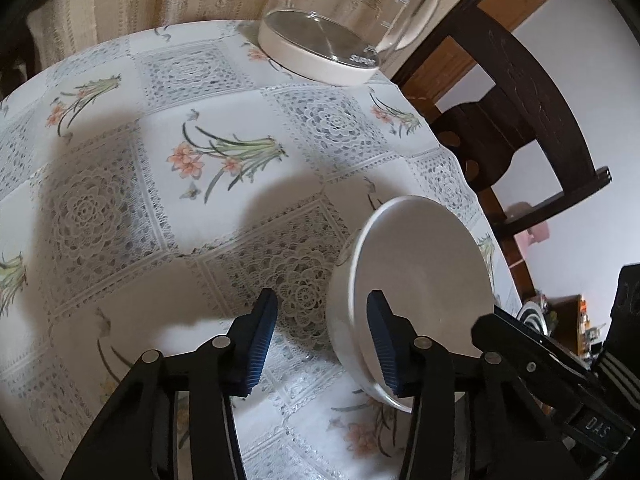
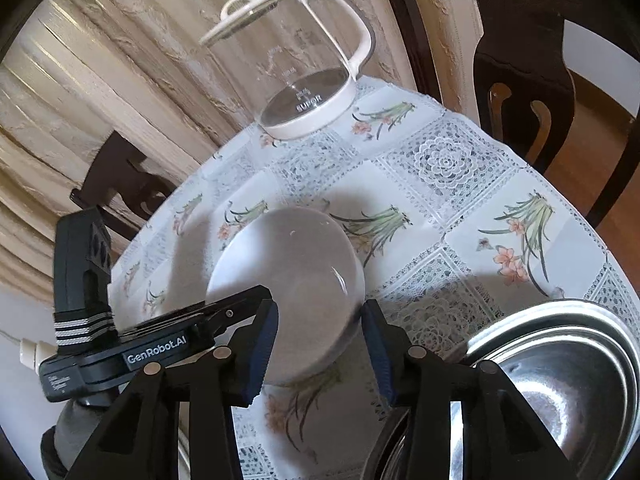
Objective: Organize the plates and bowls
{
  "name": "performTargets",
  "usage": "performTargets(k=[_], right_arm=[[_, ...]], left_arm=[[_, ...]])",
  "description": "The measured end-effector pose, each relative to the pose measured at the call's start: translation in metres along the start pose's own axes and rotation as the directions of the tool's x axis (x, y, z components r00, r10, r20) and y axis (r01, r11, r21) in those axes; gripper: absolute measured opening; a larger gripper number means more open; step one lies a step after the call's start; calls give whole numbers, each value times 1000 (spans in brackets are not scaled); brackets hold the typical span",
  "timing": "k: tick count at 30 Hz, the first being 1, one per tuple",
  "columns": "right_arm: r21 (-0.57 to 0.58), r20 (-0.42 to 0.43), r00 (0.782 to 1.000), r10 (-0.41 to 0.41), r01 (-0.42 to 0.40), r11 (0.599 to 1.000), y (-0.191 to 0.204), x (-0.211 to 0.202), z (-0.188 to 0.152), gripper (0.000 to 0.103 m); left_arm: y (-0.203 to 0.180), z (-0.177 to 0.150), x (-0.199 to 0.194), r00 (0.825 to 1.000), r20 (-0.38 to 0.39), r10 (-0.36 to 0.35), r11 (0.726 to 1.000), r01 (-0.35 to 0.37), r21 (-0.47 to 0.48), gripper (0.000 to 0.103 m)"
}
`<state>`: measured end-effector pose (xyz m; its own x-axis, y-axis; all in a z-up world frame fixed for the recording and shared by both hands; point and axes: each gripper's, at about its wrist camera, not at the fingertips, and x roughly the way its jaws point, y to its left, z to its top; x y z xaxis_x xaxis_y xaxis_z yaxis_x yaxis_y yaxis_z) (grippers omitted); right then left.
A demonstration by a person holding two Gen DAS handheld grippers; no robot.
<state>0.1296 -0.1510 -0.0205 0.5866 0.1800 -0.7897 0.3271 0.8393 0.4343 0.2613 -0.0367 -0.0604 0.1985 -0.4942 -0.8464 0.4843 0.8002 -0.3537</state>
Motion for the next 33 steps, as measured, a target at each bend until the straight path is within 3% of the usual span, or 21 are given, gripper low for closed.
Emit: performTargets(k=[11,20,27,33], right_arm=[[-61,-31,996,-80,78,995,9,16,3,46],[-181,9,992,-128,128,975,33,15,0,46],[-184,-38,997,-69,61,981,44,30,-5,45],[-137,-26,998,-51,47,990,46,37,-3,45]], left_arm=[[2,4,3,1000,-11,-7,1000,7,22,39],[-9,2,6,1000,-26,-8,997,9,74,31],[13,3,-7,1000,-10,18,999,-17,39,31],[24,3,-15,1000,0,17,999,-17,33,30]])
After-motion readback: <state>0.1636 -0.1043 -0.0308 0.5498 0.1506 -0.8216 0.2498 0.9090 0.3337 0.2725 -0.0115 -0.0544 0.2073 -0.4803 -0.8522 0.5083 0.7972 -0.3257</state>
